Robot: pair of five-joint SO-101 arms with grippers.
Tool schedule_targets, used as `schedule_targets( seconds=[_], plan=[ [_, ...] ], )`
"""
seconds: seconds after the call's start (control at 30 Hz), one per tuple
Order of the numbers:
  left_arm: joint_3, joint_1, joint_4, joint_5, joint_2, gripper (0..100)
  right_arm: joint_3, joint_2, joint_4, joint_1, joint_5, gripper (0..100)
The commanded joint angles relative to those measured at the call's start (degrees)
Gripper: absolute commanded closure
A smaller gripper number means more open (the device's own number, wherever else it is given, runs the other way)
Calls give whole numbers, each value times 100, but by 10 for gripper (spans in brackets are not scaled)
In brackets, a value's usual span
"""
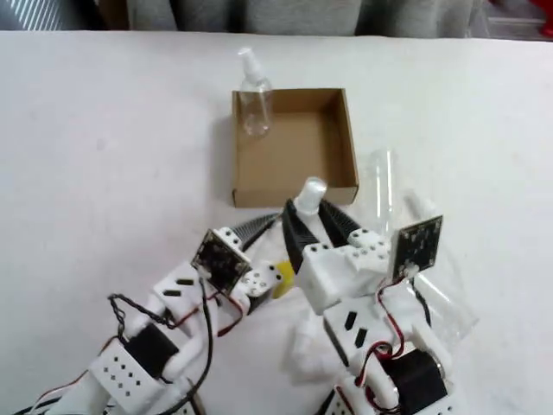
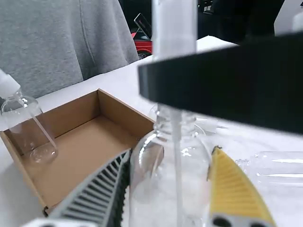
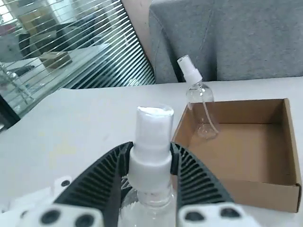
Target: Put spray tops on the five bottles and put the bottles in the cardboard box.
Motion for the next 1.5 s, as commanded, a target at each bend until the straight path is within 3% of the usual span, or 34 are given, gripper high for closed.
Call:
schedule_targets(
  seconds=[0.0,1.03,1.3,1.47],
  plan=[
    [-62,-4,0,44,-127,816,-35,-101,57,-198,62,982],
    [-62,-4,0,44,-127,816,26,708,22,4,62,976],
    [-53,-4,0,44,-127,816,18,708,215,4,9,700],
    [-53,-75,-9,44,-127,816,-149,708,303,48,-9,657]
  ],
)
